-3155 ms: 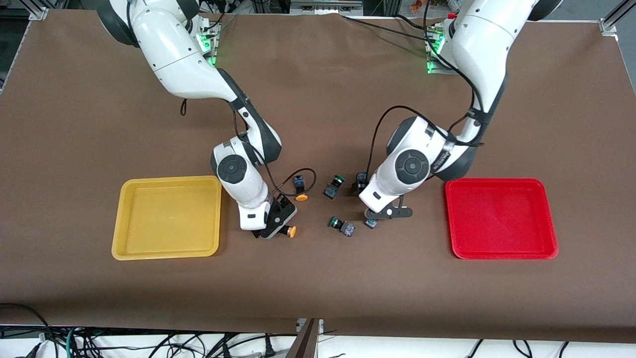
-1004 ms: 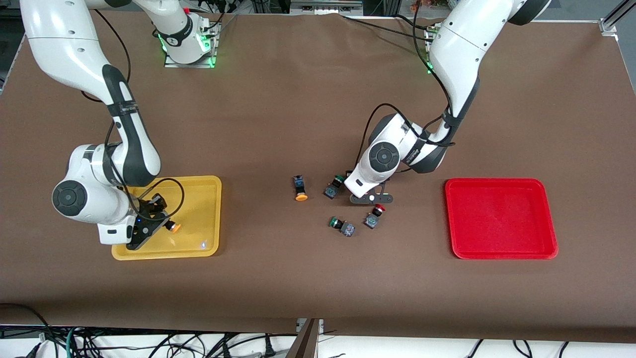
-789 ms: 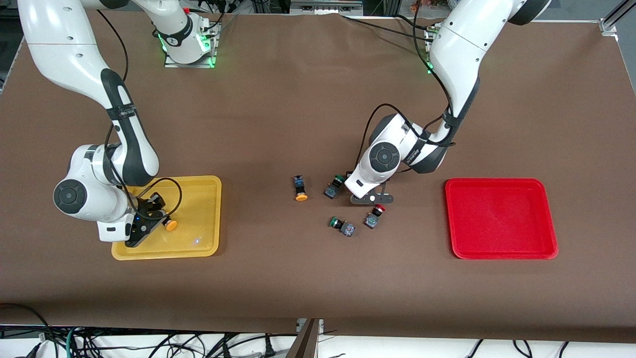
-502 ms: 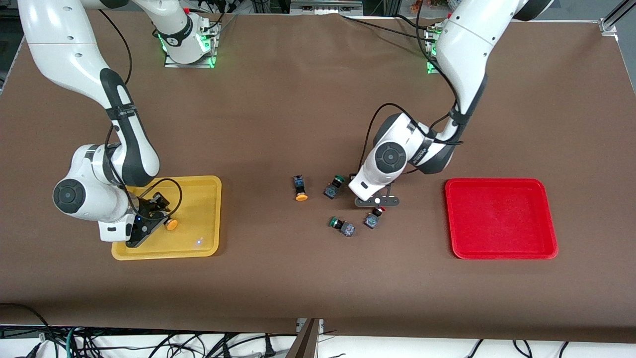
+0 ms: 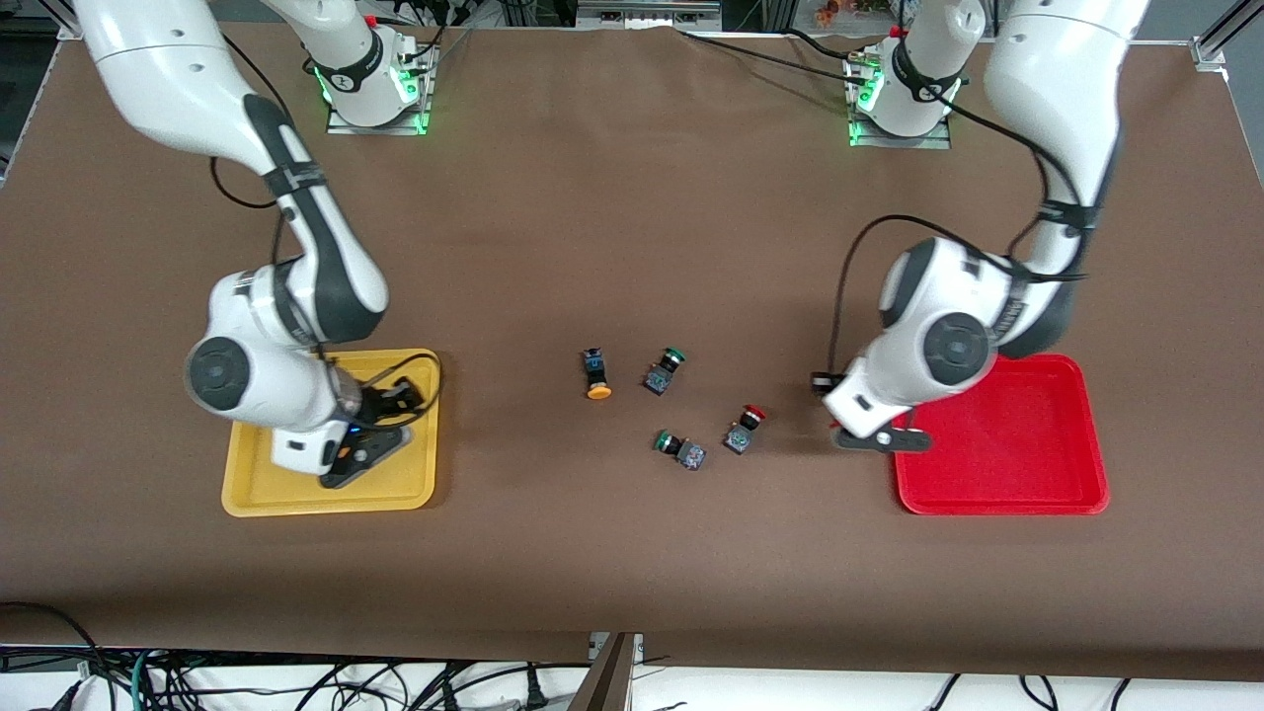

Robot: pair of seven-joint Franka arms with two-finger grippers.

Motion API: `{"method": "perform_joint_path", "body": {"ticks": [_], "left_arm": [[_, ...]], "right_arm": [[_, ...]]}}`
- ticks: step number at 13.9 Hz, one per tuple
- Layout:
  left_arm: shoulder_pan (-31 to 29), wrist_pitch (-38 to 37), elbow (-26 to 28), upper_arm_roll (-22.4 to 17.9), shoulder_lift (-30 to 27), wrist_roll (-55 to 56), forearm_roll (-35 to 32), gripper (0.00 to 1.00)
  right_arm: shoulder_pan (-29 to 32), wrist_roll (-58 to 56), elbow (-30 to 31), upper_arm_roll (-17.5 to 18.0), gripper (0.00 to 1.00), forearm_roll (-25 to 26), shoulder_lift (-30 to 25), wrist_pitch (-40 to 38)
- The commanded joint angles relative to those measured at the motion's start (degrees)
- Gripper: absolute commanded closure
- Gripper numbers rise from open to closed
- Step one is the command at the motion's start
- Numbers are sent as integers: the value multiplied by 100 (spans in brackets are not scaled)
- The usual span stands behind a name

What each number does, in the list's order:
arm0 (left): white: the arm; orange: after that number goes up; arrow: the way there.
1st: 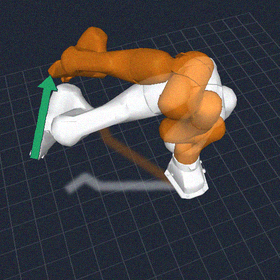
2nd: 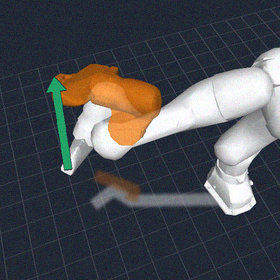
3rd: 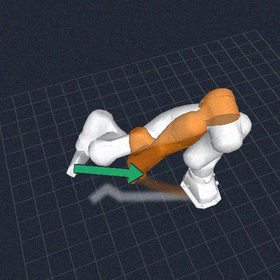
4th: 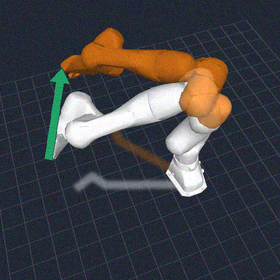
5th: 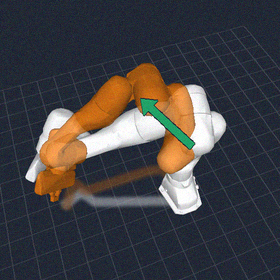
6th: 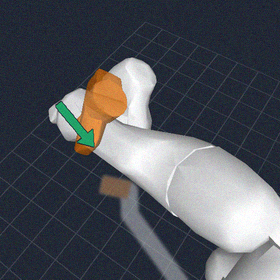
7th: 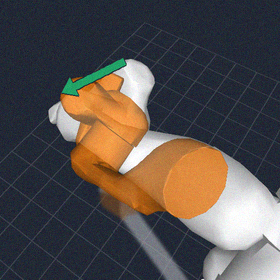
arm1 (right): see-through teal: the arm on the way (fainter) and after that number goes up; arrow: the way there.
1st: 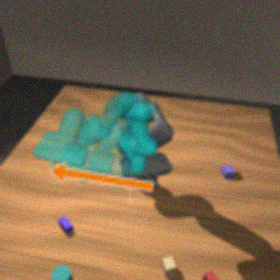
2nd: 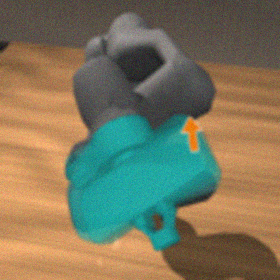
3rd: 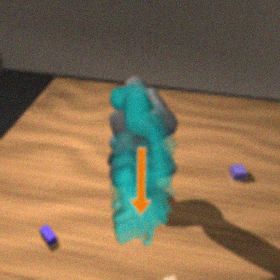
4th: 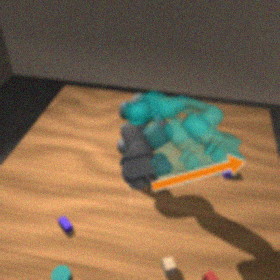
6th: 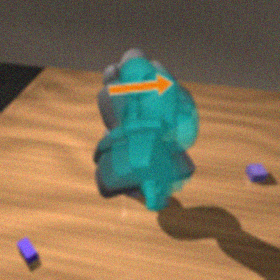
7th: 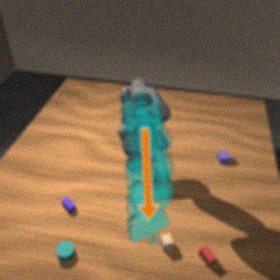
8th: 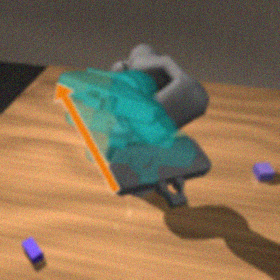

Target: Place red and yellow buttons in trays

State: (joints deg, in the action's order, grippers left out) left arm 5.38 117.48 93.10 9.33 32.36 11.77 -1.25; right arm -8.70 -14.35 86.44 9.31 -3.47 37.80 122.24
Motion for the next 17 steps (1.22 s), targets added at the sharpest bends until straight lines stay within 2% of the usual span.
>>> {"method": "perform_joint_path", "body": {"ticks": [1, 4, 6, 8, 14, 17], "left_arm": [[-825, -190, 112, 78, -204, -1023, -95, 95], [-1494, -156, 112, 61, -151, -1458, -95, 95], [-1820, -138, 130, 43, -28, -1458, -103, 94], [-2128, -103, 121, 25, 103, -1441, -383, 94], [-2673, 363, 130, 17, 622, -1458, -490, 91], [-2736, 521, 112, 17, 693, -1519, -490, 91]], "right_arm": [[-656, 1465, -57, 44, 34, -31, -27, -61], [-1299, 2829, -57, 36, 34, 30, 113, 132], [-1581, 3366, -48, 36, 34, 22, 201, 387], [-1766, 3833, -39, 36, 35, 31, 324, 554], [-2153, 4238, 119, -26, 35, 74, 614, 959], [-2259, 4292, 232, -114, 35, 162, 676, 1143]]}}
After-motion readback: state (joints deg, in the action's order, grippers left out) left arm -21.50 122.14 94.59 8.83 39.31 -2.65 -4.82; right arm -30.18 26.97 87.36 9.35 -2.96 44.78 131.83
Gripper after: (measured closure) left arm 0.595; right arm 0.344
